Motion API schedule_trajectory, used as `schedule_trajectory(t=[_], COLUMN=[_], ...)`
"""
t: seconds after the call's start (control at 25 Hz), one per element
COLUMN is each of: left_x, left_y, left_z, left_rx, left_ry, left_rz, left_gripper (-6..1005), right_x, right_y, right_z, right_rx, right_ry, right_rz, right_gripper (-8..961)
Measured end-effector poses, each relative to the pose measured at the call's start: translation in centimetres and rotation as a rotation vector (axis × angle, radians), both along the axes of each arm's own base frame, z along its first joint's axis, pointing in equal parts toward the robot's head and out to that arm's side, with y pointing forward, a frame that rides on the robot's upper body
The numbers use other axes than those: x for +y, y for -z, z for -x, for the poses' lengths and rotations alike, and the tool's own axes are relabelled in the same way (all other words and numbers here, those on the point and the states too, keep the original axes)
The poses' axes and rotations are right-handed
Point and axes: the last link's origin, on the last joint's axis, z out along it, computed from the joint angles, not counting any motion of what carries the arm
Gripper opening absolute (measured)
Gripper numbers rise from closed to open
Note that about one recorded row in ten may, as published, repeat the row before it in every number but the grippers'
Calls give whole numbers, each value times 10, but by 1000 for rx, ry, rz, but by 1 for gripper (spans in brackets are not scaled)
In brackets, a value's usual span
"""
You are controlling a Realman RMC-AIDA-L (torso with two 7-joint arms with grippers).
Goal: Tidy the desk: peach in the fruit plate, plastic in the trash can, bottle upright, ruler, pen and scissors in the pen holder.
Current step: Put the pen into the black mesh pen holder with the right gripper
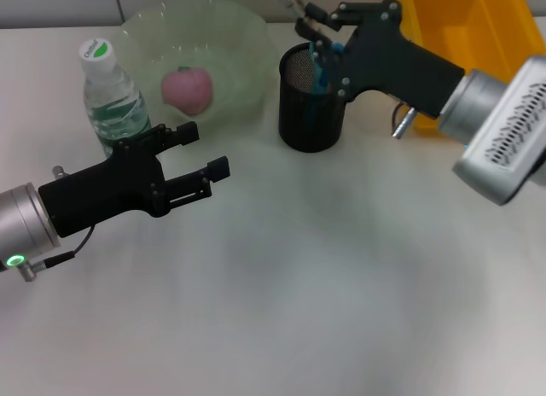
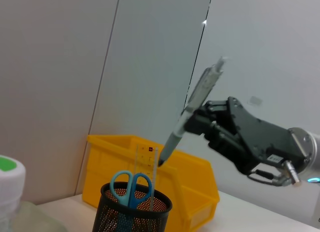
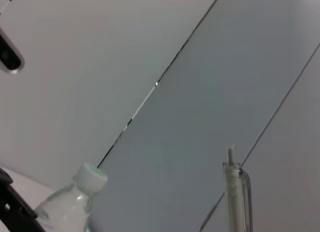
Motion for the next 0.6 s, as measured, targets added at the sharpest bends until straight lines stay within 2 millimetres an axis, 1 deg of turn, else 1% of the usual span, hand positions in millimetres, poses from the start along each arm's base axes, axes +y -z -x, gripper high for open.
schedule_trajectory(t=[0.16,0.4,0.6], left_x=[0,0,0], left_y=[0,-1,-1], left_z=[1,1,1], left_rx=[-3,-4,-4], left_ry=[-5,-7,-8], left_rz=[-3,-5,-6], left_gripper=[797,797,797], right_x=[5,16,26], right_y=[7,5,7], right_z=[3,1,1], right_rx=[37,169,229], right_ry=[78,252,370], right_rz=[67,164,227], right_gripper=[194,209,222])
